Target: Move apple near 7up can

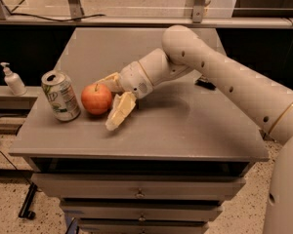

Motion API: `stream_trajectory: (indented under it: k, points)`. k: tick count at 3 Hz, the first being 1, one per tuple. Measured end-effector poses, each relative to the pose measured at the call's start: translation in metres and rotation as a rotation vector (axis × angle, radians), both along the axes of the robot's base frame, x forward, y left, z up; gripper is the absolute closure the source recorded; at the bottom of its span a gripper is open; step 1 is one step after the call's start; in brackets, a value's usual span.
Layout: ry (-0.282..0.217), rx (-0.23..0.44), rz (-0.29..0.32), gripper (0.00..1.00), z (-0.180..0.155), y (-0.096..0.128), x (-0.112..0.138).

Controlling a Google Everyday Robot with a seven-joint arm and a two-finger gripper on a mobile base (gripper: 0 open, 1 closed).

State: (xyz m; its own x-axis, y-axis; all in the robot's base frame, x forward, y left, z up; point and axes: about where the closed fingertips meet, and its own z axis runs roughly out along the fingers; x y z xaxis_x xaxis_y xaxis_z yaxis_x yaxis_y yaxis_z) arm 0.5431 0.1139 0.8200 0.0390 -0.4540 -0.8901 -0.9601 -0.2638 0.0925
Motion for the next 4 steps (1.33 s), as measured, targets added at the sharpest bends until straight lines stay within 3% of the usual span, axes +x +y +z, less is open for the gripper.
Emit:
stream_trajectory:
  k: [3,4]
  points:
    - [-0.255,0.100,-0.109,0.00,0.103,-0.046,0.022]
    - [-0.340,0.066,-0.213,0.00,0.134,-0.095,0.021]
